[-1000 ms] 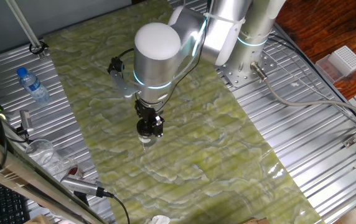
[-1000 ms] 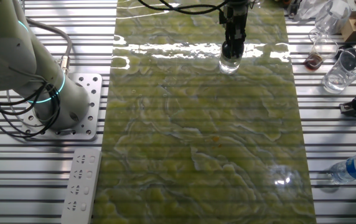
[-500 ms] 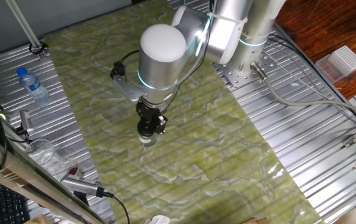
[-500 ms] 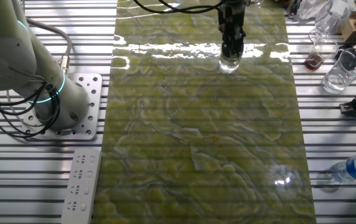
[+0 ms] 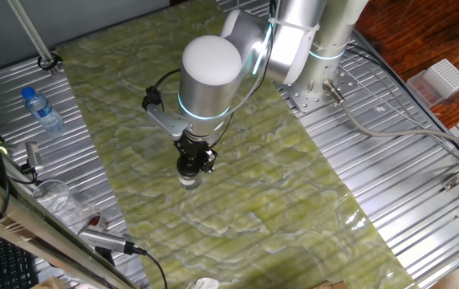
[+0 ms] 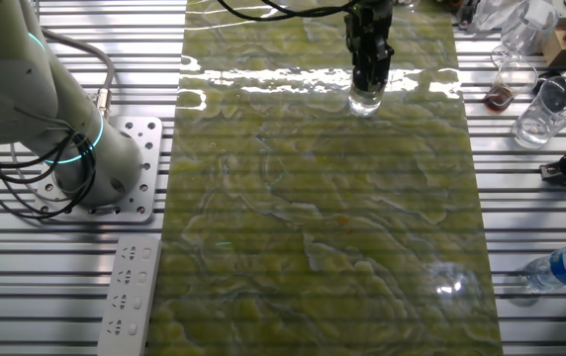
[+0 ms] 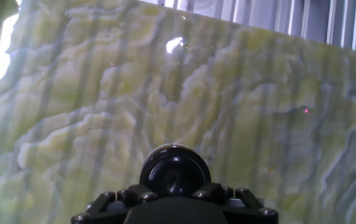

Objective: Screw the lid onto the jar

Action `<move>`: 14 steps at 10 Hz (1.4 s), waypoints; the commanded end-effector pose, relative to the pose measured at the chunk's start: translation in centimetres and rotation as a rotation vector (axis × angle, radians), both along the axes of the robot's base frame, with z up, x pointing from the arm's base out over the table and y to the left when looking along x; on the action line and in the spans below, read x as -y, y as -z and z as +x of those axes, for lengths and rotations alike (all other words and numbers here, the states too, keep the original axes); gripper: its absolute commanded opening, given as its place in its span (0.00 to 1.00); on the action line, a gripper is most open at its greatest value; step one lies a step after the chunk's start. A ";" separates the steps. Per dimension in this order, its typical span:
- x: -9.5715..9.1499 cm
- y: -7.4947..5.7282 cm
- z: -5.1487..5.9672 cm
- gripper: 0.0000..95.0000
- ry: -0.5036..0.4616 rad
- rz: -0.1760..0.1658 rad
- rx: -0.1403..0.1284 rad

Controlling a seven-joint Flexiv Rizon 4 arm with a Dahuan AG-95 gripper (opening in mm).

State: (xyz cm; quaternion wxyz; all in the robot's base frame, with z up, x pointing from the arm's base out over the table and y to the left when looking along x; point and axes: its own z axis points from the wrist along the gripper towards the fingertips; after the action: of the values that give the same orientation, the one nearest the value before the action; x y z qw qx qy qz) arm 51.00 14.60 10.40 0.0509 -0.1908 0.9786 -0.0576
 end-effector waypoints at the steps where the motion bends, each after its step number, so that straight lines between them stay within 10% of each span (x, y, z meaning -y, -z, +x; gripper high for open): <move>1: 0.1 0.0 0.0 0.80 -0.007 -0.005 0.000; 8: 0.0 0.2 -0.1 0.80 -0.294 -0.128 0.015; 14: 0.2 0.1 -0.1 0.80 -0.418 -0.149 0.018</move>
State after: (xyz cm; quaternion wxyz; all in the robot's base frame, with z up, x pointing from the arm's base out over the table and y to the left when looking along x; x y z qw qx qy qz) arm 50.93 14.33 10.29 0.0564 -0.3904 0.9111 -0.1196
